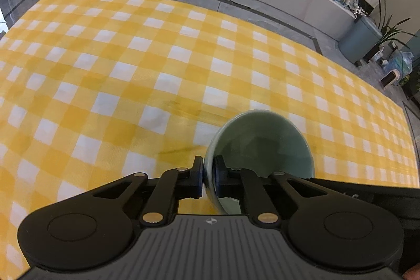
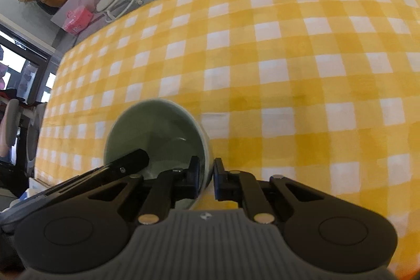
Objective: Organize plates and bowls
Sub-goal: 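Lift the green bowl with both tools and lower it into the steel bowl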
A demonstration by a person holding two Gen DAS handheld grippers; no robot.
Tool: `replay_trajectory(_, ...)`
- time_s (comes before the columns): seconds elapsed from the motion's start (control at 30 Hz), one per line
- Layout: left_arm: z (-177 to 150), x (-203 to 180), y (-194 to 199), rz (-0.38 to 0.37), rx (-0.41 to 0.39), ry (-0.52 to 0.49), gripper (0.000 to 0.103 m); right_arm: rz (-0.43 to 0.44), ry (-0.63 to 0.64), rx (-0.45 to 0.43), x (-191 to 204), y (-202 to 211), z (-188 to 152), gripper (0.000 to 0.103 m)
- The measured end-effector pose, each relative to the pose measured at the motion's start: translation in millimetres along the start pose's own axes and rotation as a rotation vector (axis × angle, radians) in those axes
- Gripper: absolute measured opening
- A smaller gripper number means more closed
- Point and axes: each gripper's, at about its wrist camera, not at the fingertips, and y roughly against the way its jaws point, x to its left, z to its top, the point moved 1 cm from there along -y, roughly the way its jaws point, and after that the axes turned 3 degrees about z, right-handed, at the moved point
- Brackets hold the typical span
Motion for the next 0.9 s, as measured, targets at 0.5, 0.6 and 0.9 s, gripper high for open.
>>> replay_trajectory(0.5,-55,-56,101,-0.025,-0.005,-0.081,0.01,0.067,0.011,-0.039,-18,120,-64,0.007)
replay_trajectory(0.6,-70,-72,115,-0.042,0.004,-0.097,0.01,0.073,0.012,-0.053,-30,143,-80,0.007)
replay_trajectory(0.9,-111,-129,139,-0.097,0.025,-0.208,0.01,0.074,-0.027,-0.12,-82,212,-131,0.007)
